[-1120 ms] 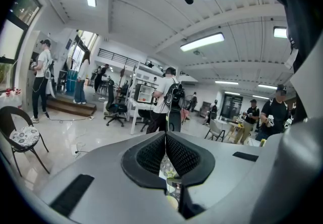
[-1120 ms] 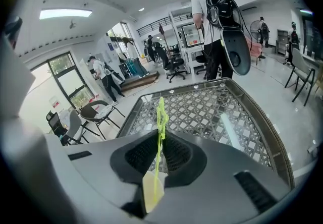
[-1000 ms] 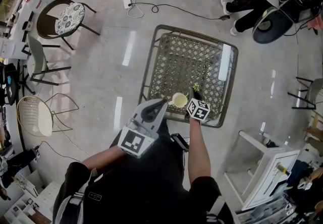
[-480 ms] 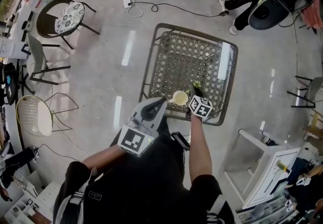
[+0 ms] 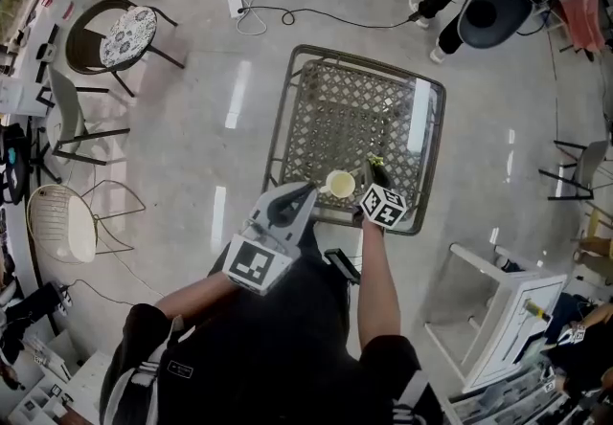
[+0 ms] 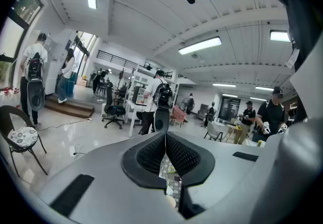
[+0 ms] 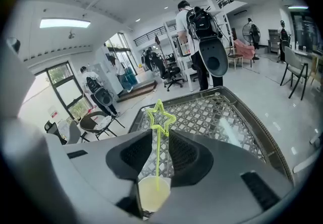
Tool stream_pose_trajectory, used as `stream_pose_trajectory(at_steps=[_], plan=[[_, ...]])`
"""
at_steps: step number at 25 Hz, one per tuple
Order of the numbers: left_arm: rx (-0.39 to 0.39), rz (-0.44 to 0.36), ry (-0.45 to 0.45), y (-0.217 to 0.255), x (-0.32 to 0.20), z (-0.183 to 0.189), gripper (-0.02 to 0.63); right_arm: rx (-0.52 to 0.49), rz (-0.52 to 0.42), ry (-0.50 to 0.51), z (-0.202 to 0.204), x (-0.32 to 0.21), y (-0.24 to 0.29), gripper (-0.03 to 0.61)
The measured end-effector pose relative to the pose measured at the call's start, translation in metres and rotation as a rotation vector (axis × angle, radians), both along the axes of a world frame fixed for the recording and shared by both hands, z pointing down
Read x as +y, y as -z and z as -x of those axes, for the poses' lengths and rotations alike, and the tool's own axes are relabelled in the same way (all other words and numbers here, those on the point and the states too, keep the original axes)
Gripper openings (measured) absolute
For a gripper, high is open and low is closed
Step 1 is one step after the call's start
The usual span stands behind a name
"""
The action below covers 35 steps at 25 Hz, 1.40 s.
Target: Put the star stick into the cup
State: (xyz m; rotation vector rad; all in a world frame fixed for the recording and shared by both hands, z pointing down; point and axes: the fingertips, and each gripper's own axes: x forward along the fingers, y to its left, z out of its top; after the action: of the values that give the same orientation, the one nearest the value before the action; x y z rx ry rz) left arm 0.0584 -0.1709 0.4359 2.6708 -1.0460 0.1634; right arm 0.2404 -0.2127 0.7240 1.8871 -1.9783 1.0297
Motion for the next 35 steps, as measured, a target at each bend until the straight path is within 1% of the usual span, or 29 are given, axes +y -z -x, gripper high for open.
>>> stream_pose_trajectory(at_steps=[6,10,14,18,23,31,35], plan=[[0.021,-0.019,-0.015,0.007,0.004,0.006,0.018,-0.014,-0.038,-0.060,0.001,0.011,0.031,0.084],[0.036,-0.035,-0.019,0.014,0.003,0.015,0.018,-0.012,-0.073,-0.069,0.010,0.019,0.062,0.084],[0.050,-0.039,-0.021,0.018,0.004,0.014,0.018,0.001,-0.098,-0.090,0.009,0.031,0.088,0.083],[0.048,-0.043,-0.037,0.019,0.006,0.014,0.018,0.014,-0.094,-0.115,0.009,0.037,0.089,0.050],[0.064,-0.060,-0.026,0.029,0.009,0.014,0.018,0.027,-0.097,-0.113,0.010,0.042,0.090,0.038],[0.072,-0.066,-0.009,0.034,0.015,0.013,0.018,0.024,-0.187,-0.091,0.017,0.052,0.134,0.021],[0.039,-0.049,-0.002,0.029,0.017,0.018,0.018,0.022,-0.225,-0.081,0.028,0.062,0.157,0.018]])
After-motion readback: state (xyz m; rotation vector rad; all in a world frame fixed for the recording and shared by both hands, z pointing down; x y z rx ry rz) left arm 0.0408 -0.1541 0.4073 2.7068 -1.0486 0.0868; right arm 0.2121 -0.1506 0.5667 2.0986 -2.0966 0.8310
